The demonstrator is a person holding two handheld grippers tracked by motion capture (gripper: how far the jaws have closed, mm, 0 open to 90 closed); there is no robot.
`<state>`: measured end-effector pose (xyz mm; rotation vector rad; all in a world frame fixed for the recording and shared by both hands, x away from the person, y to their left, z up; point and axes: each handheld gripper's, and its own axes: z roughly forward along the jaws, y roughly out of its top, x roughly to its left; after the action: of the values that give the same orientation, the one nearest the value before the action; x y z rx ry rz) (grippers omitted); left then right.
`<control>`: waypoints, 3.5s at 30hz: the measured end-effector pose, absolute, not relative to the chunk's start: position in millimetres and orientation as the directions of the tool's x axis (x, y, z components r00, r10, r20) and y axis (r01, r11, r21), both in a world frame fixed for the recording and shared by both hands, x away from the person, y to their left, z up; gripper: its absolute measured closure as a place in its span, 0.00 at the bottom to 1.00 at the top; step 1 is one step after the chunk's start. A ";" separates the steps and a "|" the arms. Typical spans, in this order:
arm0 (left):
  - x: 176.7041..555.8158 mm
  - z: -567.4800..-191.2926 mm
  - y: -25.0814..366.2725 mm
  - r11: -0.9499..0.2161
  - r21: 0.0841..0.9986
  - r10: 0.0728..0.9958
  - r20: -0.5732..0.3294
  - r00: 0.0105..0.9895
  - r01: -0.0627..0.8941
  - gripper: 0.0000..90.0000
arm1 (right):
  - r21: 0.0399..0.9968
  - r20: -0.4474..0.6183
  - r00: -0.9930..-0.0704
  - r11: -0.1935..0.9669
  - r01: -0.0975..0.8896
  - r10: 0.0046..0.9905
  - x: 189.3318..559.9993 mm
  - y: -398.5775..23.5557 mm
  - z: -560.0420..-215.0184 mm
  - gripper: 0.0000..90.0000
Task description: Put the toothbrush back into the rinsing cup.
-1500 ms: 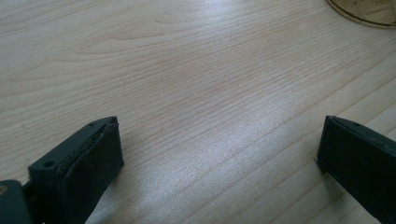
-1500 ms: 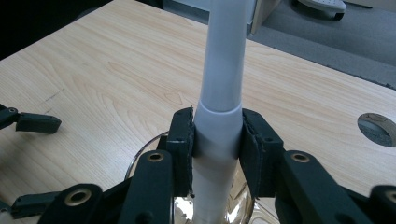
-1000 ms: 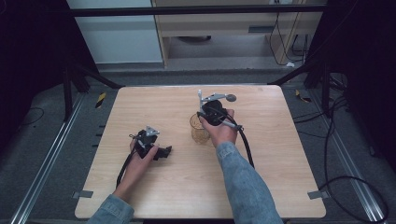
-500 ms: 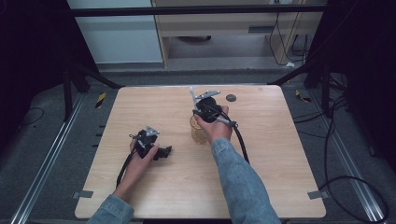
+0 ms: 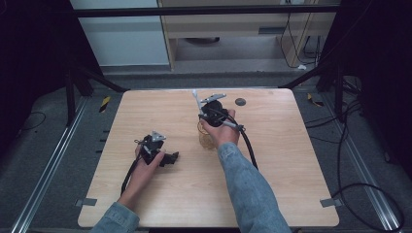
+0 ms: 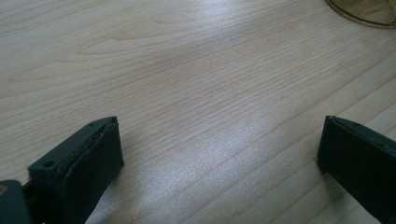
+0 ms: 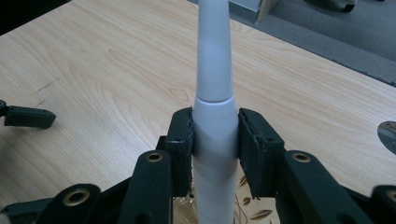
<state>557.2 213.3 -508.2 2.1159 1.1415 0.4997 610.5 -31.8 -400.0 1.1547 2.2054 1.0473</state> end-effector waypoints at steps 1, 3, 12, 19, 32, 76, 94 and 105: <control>557.2 -508.2 213.3 -0.391 0.714 0.839 0.017 0.543 0.581 0.00 | 0.786 -0.033 -0.556 0.365 0.499 0.830 610.4 -31.9 -399.9 0.74; 557.2 -508.2 213.3 -0.390 0.714 0.839 0.017 0.543 0.581 0.00 | 0.787 -0.031 -0.556 0.363 0.499 0.831 610.2 -31.3 -400.0 0.74; 557.2 -508.1 213.4 -0.392 0.714 0.839 0.019 0.544 0.581 0.00 | 0.789 -0.028 -0.561 0.363 0.496 0.827 608.8 -28.4 -398.8 0.70; 557.3 -508.2 213.4 -0.392 0.714 0.839 0.018 0.544 0.581 0.00 | 0.791 -0.035 -0.562 0.366 0.490 0.827 606.7 -29.3 -395.7 0.67; 557.3 -508.2 213.4 -0.392 0.714 0.839 0.018 0.544 0.580 0.00 | 0.800 -0.035 -0.571 0.366 0.476 0.820 600.4 -28.6 -389.8 0.67; 557.3 -508.2 213.3 -0.391 0.714 0.839 0.017 0.544 0.580 0.00 | 0.822 -0.066 -0.524 0.344 0.454 0.849 584.6 -40.7 -378.8 0.21; 557.4 -508.2 213.3 -0.392 0.714 0.838 0.017 0.545 0.581 0.00 | 0.809 -0.089 -0.467 0.338 0.481 0.880 579.4 -60.0 -380.6 0.07; 557.3 -508.2 213.1 -0.390 0.714 0.839 0.016 0.544 0.582 0.00 | 0.799 -0.095 -0.426 0.324 0.507 0.900 575.4 -90.6 -384.0 0.09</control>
<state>557.3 213.1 -508.2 2.1159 1.1413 0.4983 575.4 -90.6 -384.0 1.2347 2.0570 0.9573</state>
